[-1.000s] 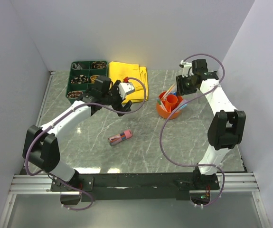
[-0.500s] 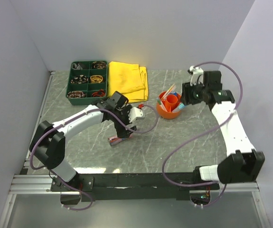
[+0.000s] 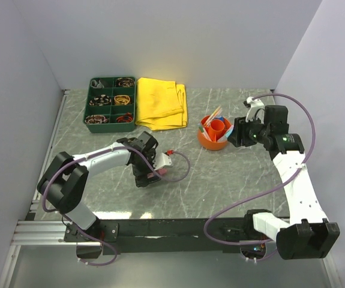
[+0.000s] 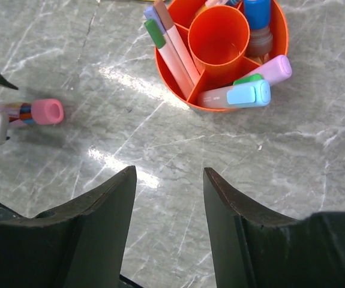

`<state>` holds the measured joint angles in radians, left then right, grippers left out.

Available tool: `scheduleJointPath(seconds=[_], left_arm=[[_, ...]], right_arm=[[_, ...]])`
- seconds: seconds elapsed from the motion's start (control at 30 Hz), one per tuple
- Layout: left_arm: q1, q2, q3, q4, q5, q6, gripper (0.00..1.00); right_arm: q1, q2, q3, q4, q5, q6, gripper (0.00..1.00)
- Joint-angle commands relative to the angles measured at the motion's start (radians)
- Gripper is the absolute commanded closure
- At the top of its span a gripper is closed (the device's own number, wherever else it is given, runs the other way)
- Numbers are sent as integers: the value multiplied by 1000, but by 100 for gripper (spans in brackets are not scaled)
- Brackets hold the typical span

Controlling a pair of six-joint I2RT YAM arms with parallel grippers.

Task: Sort the stationery into containers
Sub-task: Pick up the stationery from the center of the board.

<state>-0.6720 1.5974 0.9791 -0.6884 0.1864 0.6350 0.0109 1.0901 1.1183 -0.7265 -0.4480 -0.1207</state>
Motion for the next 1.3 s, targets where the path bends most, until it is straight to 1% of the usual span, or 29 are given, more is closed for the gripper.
scheduleJointPath(seconds=[0.0,0.07,0.13,0.23,0.33,0.37,0.4,0.43,0.47,0.5,0.53,0.57,0.6,0.63,0.67,0.7,0.73,0.77,0.8,0.83,0.87,0.93,0.97,1.07,1.2,1.23,1.27], left_arm=[[-1,12,23,70,8,-10,8],[0,32,29,79,24,-30,11],[-1,48,33,81,45,-44,16],[-1,67,33,76,71,-49,29],[2,81,29,61,94,-52,52],[0,81,29,56,99,-55,73],[2,78,32,52,110,-58,85],[8,73,38,43,116,-58,96],[15,67,61,21,123,-63,99],[23,53,81,3,136,-67,99],[44,47,108,-20,180,-70,99],[61,39,180,-69,215,-77,99],[81,24,222,-89,260,-93,99],[128,13,263,-106,400,-98,99],[155,6,341,-118,469,-103,99],[175,-11,374,-119,548,-122,99],[208,-16,403,-114,684,-129,99],[218,-19,446,-106,756,-147,99],[224,-14,464,-77,803,-168,99],[224,-5,483,-59,830,-201,99],[224,7,507,-42,901,-274,99],[223,29,510,47,941,-349,99],[219,38,512,65,944,-380,99],[203,59,546,44,935,-356,99],[195,79,567,85,967,-405,99],[190,85,573,90,973,-406,99],[187,94,585,96,979,-414,99]], right_arm=[[-40,-29,9,18,-70,35,43],[-48,-36,0,18,-106,56,43],[-58,-48,-24,18,-152,90,43],[-60,-58,-52,12,-176,102,43],[-63,-52,-52,6,-172,102,43],[-66,-49,-51,7,-175,105,43],[-71,-48,-48,12,-181,116,43],[-78,-41,-48,15,-214,119,43],[-101,-33,-46,16,-239,119,43],[-114,-29,-46,27,-265,175,43],[-129,-15,-46,33,-355,197,43],[-161,-6,-49,44,-406,223,43],[-170,4,-60,79,-467,286,42],[-178,16,-67,107,-557,323,41],[-181,17,-77,140,-596,398,41],[-181,17,-96,215,-632,433,39],[-181,24,-106,249,-664,464,37],[-180,31,-113,275,-701,510,34],[-178,37,-114,312,-710,519,31],[-177,57,-106,303,-704,513,24],[-175,68,-83,289,-699,474,21],[-157,108,-49,266,-712,435,17],[-149,120,-10,253,-713,409,16],[-111,152,55,239,-681,383,12],[-55,195,113,234,-666,340,9],[-45,201,124,228,-666,323,4],[-16,206,149,217,-655,279,4]])
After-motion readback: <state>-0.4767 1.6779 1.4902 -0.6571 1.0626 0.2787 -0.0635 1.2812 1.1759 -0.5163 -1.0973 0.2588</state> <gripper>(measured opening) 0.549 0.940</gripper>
